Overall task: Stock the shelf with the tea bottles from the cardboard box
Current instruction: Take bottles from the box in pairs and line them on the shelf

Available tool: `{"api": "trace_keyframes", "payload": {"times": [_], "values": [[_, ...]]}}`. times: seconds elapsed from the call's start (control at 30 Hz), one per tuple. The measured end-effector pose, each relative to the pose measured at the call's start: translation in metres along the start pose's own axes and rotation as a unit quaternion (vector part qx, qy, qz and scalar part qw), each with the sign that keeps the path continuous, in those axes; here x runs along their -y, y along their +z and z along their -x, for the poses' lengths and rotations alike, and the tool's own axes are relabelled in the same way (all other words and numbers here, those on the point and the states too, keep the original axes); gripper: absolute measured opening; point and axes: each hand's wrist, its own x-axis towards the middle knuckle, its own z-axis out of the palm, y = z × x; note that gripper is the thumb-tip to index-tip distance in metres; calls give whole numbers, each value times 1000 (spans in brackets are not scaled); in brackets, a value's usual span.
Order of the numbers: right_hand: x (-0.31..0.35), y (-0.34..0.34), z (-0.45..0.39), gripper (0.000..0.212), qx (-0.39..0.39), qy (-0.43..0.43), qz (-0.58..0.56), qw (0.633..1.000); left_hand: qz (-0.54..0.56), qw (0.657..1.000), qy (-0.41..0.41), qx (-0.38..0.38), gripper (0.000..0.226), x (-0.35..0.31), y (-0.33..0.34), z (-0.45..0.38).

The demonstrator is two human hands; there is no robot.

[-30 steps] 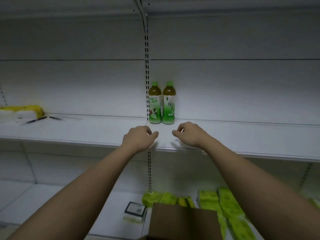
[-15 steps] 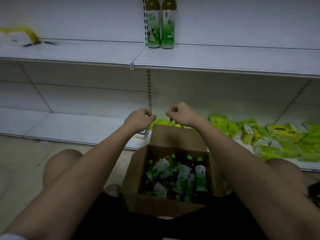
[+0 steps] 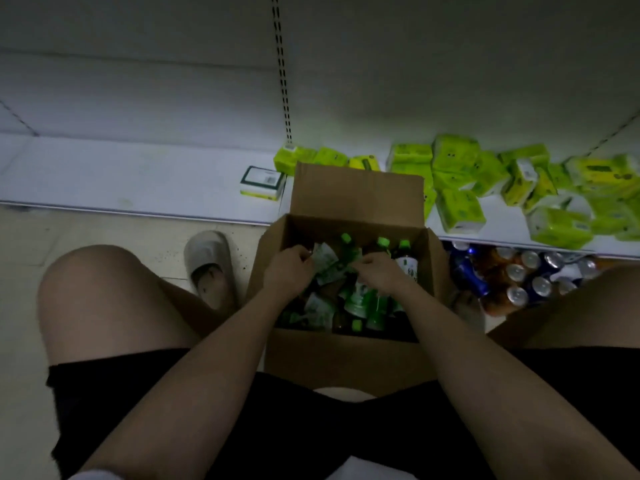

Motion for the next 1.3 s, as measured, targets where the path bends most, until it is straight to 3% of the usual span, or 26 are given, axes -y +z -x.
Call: {"api": "trace_keyframes", "payload": {"times": [0.27,0.47,0.6,0.77,0.9,1.13,1.3], "values": [[-94,31,-39,39,-41,144,-75,986,-51,990,-41,123,34,30,65,-56],[-89,29,-89,41,-113,93,-201,969,-42,991,-64,105,59,40,85,-113],[-88,36,-114,67,-150,104,-251,951,-21,988,-88,123,70,49,99,-142],[-101,47,-127,74,-189,136,-234,944,-3,977,-108,182,68,66,116,-162],[-105,51,-130,77,-196,136,-216,947,13,977,-121,174,72,70,122,-165],[-103,52,-125,61,-201,135,-221,945,-8,982,-105,159,68,69,118,-162],[-103,47,-102,48,-154,85,-275,945,88,971,-116,189,84,65,107,-132]]}}
